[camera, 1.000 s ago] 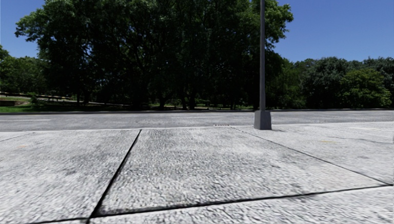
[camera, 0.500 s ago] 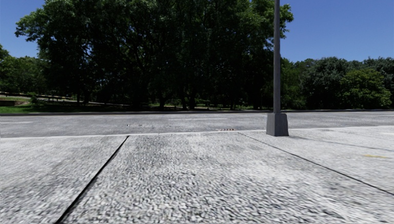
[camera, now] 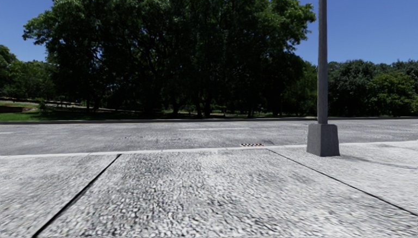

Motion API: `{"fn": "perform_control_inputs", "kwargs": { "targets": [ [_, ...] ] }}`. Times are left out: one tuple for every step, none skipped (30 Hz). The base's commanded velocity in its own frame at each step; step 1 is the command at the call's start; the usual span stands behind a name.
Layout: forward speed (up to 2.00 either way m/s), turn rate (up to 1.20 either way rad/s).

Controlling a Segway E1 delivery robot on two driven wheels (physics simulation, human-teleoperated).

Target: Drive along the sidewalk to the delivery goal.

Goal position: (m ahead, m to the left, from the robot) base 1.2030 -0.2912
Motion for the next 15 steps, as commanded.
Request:
{"fn": "perform_control_inputs", "kwargs": {
  "targets": [
    [1.81,0.27],
    [1.81,0.27],
    [1.8,0.27],
    [1.78,0.26],
    [1.78,0.26],
    [1.75,0.12],
    [1.71,0.0],
    [1.61,0.0],
    [1.61,0.0],
    [1.56,0.0],
    [1.52,0.0],
    [1.49,0.0],
    [1.49,0.0],
    [1.48,0.0],
    [1.48,0.0]
  ]
}}
